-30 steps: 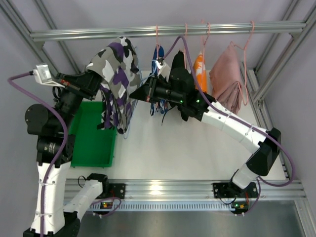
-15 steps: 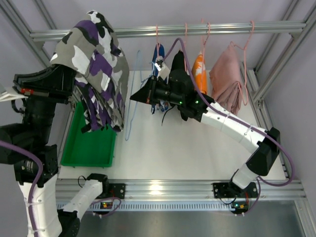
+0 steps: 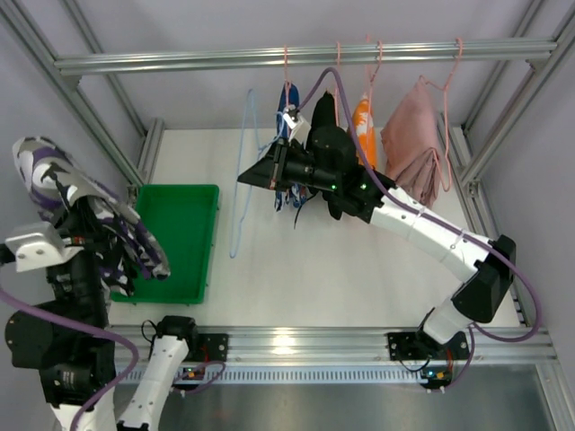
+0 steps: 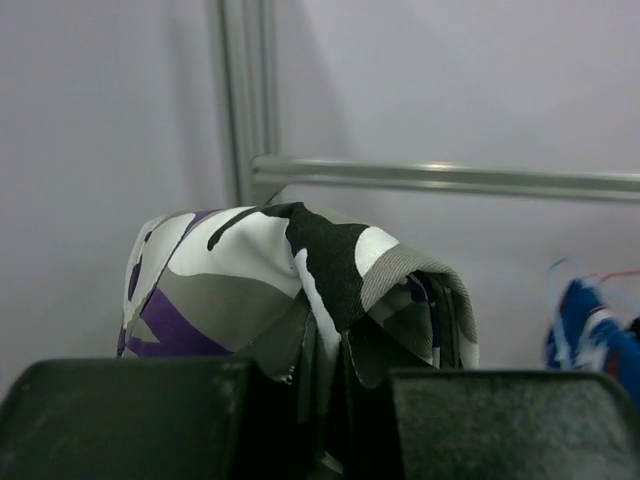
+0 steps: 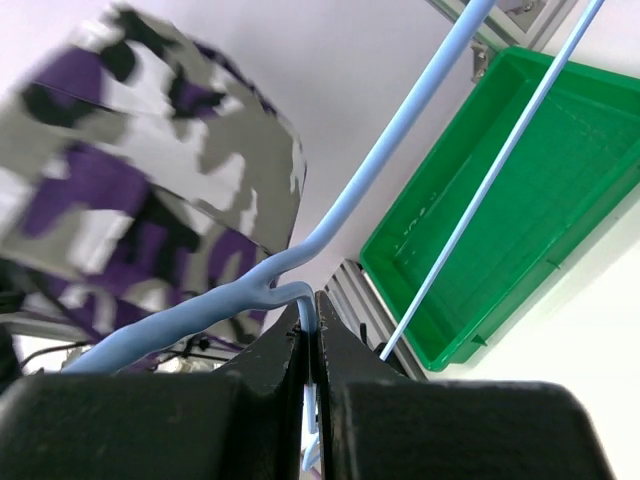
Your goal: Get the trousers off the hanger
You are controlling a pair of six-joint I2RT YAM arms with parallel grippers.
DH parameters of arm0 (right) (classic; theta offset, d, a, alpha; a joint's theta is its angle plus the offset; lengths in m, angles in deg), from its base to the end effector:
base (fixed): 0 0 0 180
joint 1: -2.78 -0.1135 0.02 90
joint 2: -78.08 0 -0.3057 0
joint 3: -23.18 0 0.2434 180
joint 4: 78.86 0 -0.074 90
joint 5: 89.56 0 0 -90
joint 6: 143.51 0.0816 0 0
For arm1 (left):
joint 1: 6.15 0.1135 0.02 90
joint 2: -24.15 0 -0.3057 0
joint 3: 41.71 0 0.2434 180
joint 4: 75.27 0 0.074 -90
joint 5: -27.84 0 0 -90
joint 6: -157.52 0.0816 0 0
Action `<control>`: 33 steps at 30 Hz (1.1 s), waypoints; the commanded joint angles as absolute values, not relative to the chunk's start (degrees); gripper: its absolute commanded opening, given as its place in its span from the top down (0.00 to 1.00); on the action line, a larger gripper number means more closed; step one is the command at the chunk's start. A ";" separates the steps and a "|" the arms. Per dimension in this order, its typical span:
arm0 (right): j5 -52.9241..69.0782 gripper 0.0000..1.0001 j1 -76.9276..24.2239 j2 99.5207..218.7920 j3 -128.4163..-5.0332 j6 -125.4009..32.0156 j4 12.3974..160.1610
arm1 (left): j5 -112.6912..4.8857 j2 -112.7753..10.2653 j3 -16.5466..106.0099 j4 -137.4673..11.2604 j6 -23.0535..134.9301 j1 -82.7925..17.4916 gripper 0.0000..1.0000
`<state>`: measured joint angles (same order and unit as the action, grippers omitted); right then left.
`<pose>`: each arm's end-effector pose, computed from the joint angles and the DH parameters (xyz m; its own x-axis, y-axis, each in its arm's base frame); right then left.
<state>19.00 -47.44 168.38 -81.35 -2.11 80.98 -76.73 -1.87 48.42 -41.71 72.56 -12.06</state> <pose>0.2411 0.3302 0.4634 -0.7689 0.2344 -0.5948 -0.5292 0.2887 0.7979 -0.0145 0.0221 0.5443 0.4935 0.0344 -0.8691 -0.1598 0.9858 -0.0517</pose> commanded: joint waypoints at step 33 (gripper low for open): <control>19.95 1.00 -47.06 163.15 -77.40 -3.67 83.89 | -95.21 4.06 16.33 -48.51 89.33 -9.58 1.00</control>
